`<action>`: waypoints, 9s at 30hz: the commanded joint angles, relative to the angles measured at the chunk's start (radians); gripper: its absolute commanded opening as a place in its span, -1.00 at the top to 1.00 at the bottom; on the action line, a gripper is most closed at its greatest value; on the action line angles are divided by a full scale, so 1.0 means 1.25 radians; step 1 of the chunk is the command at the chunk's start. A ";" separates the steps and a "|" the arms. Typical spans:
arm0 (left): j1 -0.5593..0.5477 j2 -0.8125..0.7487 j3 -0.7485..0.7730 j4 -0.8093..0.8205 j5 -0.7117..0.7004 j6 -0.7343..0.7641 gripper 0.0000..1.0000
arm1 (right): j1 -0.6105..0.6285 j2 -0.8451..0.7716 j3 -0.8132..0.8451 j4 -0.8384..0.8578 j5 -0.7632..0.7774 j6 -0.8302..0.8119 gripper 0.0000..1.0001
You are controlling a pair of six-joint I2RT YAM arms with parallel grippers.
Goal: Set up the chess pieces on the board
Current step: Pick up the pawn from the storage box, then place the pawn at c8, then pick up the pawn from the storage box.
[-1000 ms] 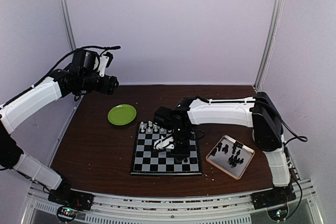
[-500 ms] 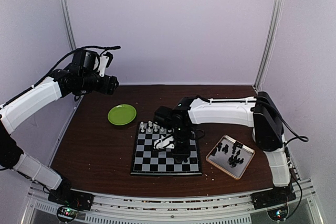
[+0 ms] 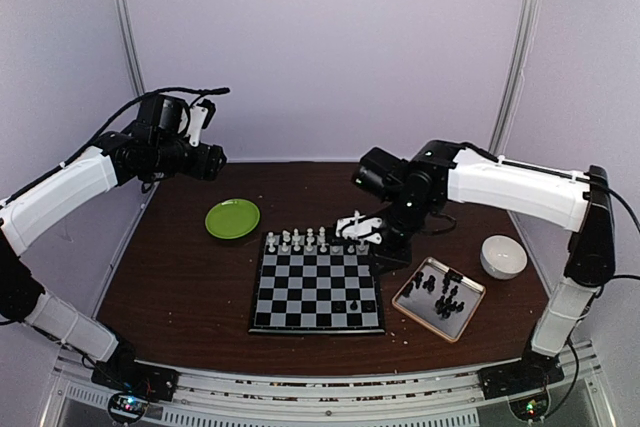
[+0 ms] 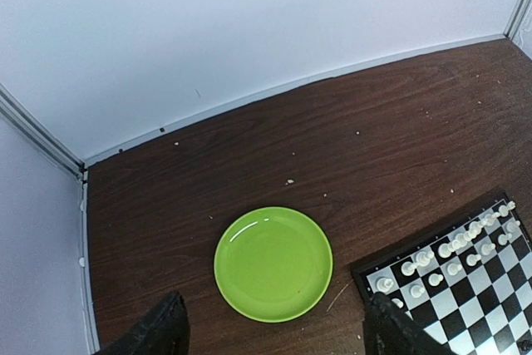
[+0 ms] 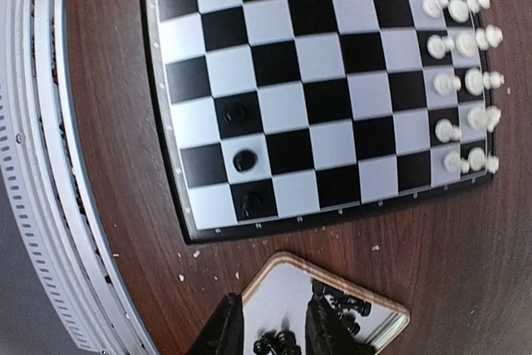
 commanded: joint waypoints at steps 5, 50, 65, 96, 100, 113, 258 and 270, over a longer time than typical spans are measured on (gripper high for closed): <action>-0.003 0.007 0.008 0.024 0.017 -0.009 -0.47 | -0.188 -0.139 -0.225 0.046 0.023 0.012 0.46; -0.003 0.013 0.011 0.021 0.018 -0.010 -0.48 | -0.288 -0.099 -0.467 0.133 0.011 -0.007 0.74; -0.003 0.010 0.011 0.021 0.017 -0.011 -0.48 | -0.287 -0.103 -0.379 0.117 0.004 0.005 0.90; -0.003 0.012 0.013 0.019 0.025 -0.012 -0.48 | 0.087 0.050 0.004 -0.049 -0.019 0.001 0.89; -0.003 0.010 0.013 0.018 0.027 -0.013 -0.48 | 0.125 0.101 0.062 -0.058 -0.007 0.003 0.90; -0.002 -0.006 0.013 0.018 0.031 -0.013 -0.48 | 0.170 0.213 0.123 -0.067 0.026 0.011 0.89; -0.003 0.029 0.016 0.016 0.045 -0.015 -0.49 | -0.286 -0.211 -0.363 0.062 0.071 0.007 0.44; -0.002 0.028 0.018 0.012 0.048 -0.015 -0.49 | -0.353 -0.237 -0.491 0.092 0.122 -0.005 0.43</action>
